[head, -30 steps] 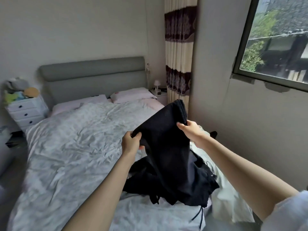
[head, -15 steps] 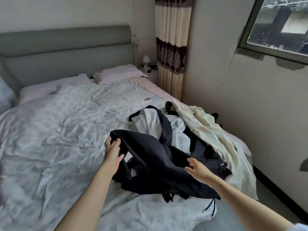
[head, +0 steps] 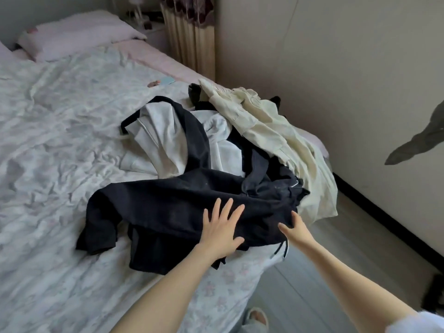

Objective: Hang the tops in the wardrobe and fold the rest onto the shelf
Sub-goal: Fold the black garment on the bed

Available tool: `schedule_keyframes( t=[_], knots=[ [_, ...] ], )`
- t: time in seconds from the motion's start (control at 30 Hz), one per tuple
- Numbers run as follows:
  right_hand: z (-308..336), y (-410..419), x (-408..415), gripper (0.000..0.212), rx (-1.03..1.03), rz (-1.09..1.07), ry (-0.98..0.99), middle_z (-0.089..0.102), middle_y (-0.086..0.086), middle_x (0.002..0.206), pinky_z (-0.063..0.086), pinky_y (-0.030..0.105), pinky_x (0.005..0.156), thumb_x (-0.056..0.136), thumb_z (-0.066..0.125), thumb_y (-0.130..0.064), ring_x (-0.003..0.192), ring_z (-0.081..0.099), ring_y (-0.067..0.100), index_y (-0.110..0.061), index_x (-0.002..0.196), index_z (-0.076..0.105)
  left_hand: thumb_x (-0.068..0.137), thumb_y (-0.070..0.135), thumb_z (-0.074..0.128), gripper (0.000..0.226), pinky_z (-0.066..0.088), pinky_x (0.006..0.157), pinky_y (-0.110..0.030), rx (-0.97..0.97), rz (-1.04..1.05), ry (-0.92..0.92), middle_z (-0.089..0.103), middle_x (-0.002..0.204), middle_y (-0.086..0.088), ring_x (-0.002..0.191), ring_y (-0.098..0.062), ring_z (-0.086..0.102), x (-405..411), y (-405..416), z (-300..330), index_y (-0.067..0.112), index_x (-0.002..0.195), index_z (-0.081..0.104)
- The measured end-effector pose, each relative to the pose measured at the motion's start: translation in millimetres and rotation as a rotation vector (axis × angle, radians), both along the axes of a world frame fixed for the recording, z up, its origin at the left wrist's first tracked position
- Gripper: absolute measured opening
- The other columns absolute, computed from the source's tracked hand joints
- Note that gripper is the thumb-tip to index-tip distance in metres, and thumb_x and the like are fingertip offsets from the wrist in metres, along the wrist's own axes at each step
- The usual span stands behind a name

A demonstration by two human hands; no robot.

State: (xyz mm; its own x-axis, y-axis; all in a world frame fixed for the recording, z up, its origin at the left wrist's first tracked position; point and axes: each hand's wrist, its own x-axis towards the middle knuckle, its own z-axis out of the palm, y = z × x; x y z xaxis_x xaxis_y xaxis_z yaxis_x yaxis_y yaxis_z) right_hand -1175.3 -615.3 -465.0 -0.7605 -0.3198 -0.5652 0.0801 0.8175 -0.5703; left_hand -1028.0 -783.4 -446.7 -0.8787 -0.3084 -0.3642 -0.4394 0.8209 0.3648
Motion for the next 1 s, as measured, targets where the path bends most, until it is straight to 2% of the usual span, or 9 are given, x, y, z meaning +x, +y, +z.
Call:
schedule_keyframes(
  t=[0.1,0.2,0.3,0.37,0.43,0.6,0.73,0.9,1.0],
  knots=[
    [-25.0,9.6,-7.3,0.062,-0.047,-0.161,-0.107,0.036,0.01,0.148,0.037,0.031,0.091,0.095,0.051,-0.024,0.117,0.044,0.019,-0.01,0.148,0.021,0.088,0.046,0.055,0.092,-0.014,0.108,-0.061,-0.226,-0.19,0.044,-0.024,0.156,-0.003,0.14,-0.032,-0.028,-41.2,18.4,-28.1,0.033,0.148,-0.012],
    [-43.1,19.8,-5.0,0.056,-0.086,-0.301,-0.214,0.042,0.009,0.142,0.044,0.038,0.094,0.097,0.047,-0.023,0.121,0.048,0.025,-0.012,0.147,0.023,0.087,0.051,0.055,0.095,-0.011,0.109,-0.062,-0.35,-0.174,0.101,-0.008,0.158,-0.011,0.144,-0.034,-0.013,-83.4,32.8,-46.0,0.026,0.149,-0.012],
    [-51.1,32.8,-6.4,0.049,-0.122,-0.432,-0.282,0.052,0.011,0.123,0.045,0.05,0.095,0.099,0.044,-0.021,0.117,0.051,0.038,-0.013,0.144,0.027,0.093,0.043,0.052,0.064,0.026,0.106,-0.043,-0.311,-0.109,0.121,0.044,0.137,-0.008,0.127,-0.029,0.038,-118.8,38.4,-60.6,0.018,0.144,0.024],
    [-51.7,41.4,-10.1,0.051,-0.154,-0.507,-0.32,0.051,0.006,0.124,0.047,0.049,0.095,0.099,0.044,-0.025,0.118,0.051,0.036,-0.016,0.145,0.025,0.097,0.036,0.046,0.034,0.035,0.089,-0.035,-0.25,-0.086,0.151,0.059,0.118,-0.004,0.108,-0.026,0.052,-128.6,33.7,-61.2,0.018,0.126,0.045],
    [-51.7,52.9,-11.2,0.056,-0.184,-0.576,-0.359,0.042,0.004,0.141,0.049,0.041,0.088,0.098,0.045,-0.032,0.114,0.05,0.025,-0.019,0.148,0.022,0.098,0.035,0.044,0.026,0.039,0.081,-0.037,-0.112,-0.007,0.226,0.065,0.106,-0.004,0.099,-0.029,0.057,-126.3,29.9,-52.5,0.018,0.114,0.054],
    [-27.7,55.3,-17.4,0.071,-0.317,-0.606,-0.462,0.026,-0.001,0.152,0.051,0.041,0.085,0.092,0.05,-0.047,0.117,0.046,0.026,-0.027,0.149,0.012,0.095,0.038,0.05,0.024,0.036,0.067,-0.03,0.103,0.232,0.446,0.06,0.073,0.008,0.077,-0.02,0.057,-123.3,5.3,15.7,0.019,0.103,0.061],
    [14.9,24.4,-24.4,0.087,-0.555,-0.576,-0.628,0.017,0.0,0.156,0.057,0.043,0.076,0.081,0.057,-0.062,0.124,0.045,0.033,-0.036,0.149,0.009,0.093,0.034,0.053,0.02,0.045,0.07,-0.034,0.158,0.316,0.558,0.068,0.082,0.002,0.082,-0.024,0.062,-120.8,-16.2,81.0,0.02,0.1,0.066],
    [128.0,-45.9,-50.6,0.073,-1.034,-0.346,-0.8,0.064,0.007,0.122,0.057,0.035,0.074,0.063,0.065,-0.074,0.104,0.066,0.024,-0.027,0.118,0.066,0.091,0.023,0.06,0.017,0.051,0.079,-0.037,0.119,0.318,0.803,0.072,0.09,-0.004,0.088,-0.026,0.065,-113.9,-21.7,171.5,0.012,0.101,0.069],
    [206.4,-76.8,-62.5,0.081,-1.121,-0.229,-0.65,0.071,0.004,0.103,0.057,0.036,0.065,0.074,0.052,-0.074,0.085,0.071,0.02,-0.012,0.127,0.05,0.091,0.02,0.061,0.017,0.047,0.079,-0.018,0.093,0.292,0.952,0.072,0.092,-0.002,0.087,-0.017,0.063,-110.0,-24.3,228.8,0.011,0.103,0.068]
  ],
)
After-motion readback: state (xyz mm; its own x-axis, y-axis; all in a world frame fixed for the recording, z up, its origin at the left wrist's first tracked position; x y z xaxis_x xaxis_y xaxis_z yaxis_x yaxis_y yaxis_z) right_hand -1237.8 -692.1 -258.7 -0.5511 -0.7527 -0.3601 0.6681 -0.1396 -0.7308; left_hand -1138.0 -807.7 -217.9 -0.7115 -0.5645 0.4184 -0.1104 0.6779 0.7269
